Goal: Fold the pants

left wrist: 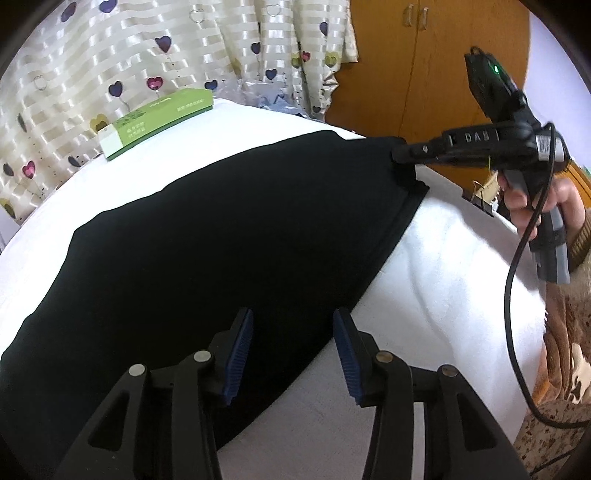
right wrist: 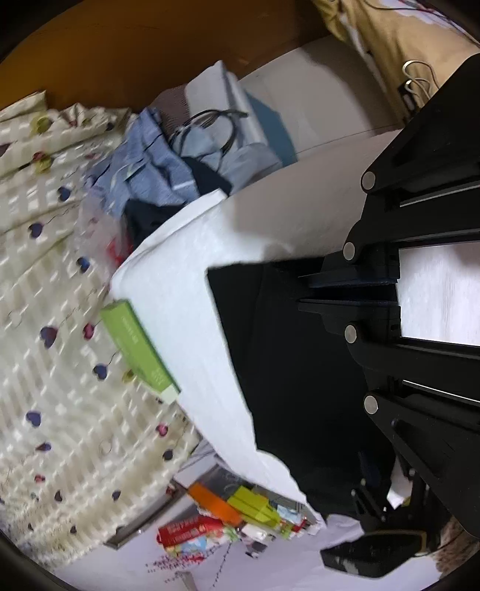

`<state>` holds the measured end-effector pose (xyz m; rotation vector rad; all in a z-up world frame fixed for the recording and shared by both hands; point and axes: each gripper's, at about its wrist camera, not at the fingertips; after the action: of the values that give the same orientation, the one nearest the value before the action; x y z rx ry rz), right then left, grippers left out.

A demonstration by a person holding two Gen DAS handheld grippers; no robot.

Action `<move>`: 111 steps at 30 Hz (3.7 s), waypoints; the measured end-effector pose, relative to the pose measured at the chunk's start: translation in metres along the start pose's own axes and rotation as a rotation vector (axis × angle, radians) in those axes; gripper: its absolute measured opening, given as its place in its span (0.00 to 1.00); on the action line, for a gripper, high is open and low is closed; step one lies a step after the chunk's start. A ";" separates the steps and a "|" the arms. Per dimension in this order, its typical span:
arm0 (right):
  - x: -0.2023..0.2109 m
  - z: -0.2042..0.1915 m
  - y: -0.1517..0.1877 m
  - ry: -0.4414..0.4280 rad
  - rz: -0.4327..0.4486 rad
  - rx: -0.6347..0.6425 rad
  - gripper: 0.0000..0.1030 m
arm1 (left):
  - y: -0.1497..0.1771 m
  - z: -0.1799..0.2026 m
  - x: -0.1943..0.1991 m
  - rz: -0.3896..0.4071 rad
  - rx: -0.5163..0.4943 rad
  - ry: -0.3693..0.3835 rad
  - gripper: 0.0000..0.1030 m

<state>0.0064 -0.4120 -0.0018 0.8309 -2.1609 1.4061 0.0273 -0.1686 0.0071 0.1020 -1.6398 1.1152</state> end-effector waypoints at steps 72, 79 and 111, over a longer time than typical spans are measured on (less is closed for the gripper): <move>0.002 -0.021 0.038 0.279 -0.033 0.132 0.31 | -0.007 -0.020 0.011 0.044 0.206 0.066 0.46; -0.009 -0.036 0.043 0.274 -0.041 0.179 0.53 | -0.013 -0.019 0.002 0.044 0.245 0.003 0.49; -0.020 -0.038 0.046 -0.104 0.023 -0.086 0.55 | -0.008 -0.013 -0.004 0.063 0.234 -0.046 0.53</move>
<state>-0.0088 -0.3583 -0.0301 0.8669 -2.2989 1.2966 0.0427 -0.1658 0.0082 0.2307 -1.5565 1.3591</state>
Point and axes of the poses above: each gripper's, at about its wrist camera, not at the fingertips, and x roughly against the way its jaws point, z to its right, y to its underside, and after that the axes turned 6 degrees about x, right-handed
